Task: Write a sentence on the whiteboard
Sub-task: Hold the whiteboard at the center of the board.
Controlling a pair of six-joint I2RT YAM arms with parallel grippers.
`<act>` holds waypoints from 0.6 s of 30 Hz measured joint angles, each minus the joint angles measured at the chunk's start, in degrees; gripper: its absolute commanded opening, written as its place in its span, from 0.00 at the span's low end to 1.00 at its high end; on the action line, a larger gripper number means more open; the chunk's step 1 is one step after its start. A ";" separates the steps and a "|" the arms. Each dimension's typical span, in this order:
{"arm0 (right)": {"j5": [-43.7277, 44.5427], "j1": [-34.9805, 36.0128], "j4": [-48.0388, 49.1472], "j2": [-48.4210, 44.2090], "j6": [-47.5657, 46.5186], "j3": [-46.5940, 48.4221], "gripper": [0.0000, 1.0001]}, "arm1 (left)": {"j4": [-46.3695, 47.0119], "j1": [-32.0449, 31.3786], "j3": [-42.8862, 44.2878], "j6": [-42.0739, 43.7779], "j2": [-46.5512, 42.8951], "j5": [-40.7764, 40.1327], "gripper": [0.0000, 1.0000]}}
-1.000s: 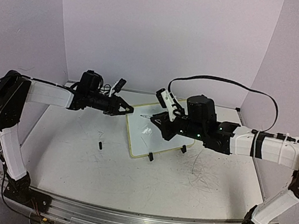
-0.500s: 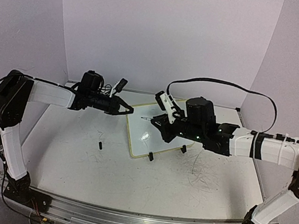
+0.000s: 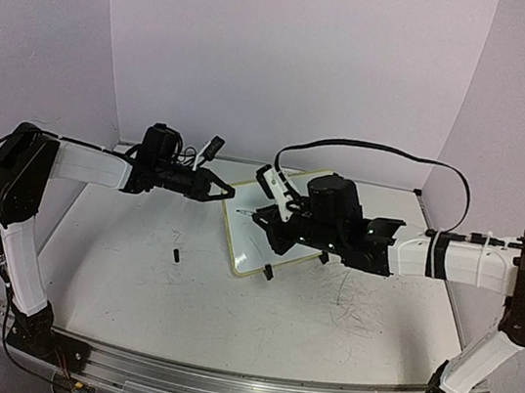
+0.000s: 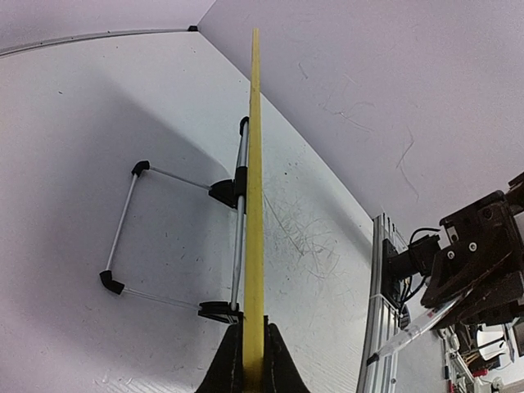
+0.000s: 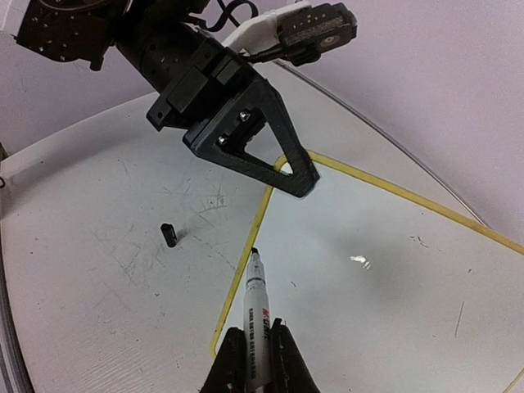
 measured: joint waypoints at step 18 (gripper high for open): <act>1.65 0.86 1.48 5.81 -0.24 2.37 0.00 | 0.03 0.00 -0.67 4.25 0.11 0.87 0.00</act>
